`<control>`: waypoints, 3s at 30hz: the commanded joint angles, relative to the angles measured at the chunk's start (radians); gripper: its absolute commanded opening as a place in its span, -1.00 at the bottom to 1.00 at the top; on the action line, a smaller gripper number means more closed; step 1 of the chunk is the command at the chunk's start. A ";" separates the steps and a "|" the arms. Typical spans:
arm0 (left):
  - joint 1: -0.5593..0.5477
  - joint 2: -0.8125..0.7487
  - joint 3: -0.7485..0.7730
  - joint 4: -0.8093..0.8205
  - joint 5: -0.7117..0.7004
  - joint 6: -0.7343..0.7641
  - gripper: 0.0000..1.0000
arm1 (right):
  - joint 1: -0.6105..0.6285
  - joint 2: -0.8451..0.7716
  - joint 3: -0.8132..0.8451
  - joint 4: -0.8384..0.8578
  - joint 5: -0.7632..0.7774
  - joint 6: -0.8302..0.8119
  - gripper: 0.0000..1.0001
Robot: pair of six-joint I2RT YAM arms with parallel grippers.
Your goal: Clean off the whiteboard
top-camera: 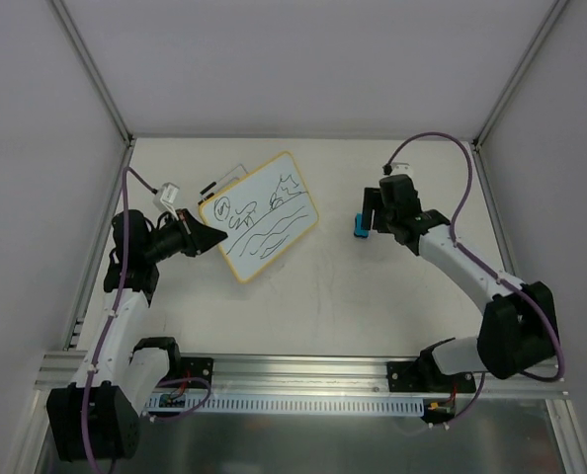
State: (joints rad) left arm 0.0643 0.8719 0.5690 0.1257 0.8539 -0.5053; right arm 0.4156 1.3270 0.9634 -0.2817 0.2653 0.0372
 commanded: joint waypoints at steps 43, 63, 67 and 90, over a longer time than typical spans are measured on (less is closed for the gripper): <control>-0.046 -0.027 -0.001 -0.060 0.059 0.077 -1.00 | -0.023 0.555 0.298 0.053 -0.040 0.044 -0.65; -0.093 0.003 0.019 -0.118 -0.076 0.194 -1.00 | 0.279 0.156 -0.250 0.752 -0.202 0.007 -0.91; -0.098 -0.002 0.035 -0.135 -0.093 0.217 -1.00 | 0.307 0.201 -0.239 0.800 -0.218 0.010 -0.93; -0.100 -0.008 0.048 -0.170 -0.056 0.209 -1.00 | 0.308 0.304 -0.158 0.823 -0.103 0.012 -0.99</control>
State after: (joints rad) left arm -0.0273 0.8845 0.6125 -0.0887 0.7567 -0.3122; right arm 0.7303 1.6081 0.7563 0.4828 0.1165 0.0341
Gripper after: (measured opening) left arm 0.044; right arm 0.315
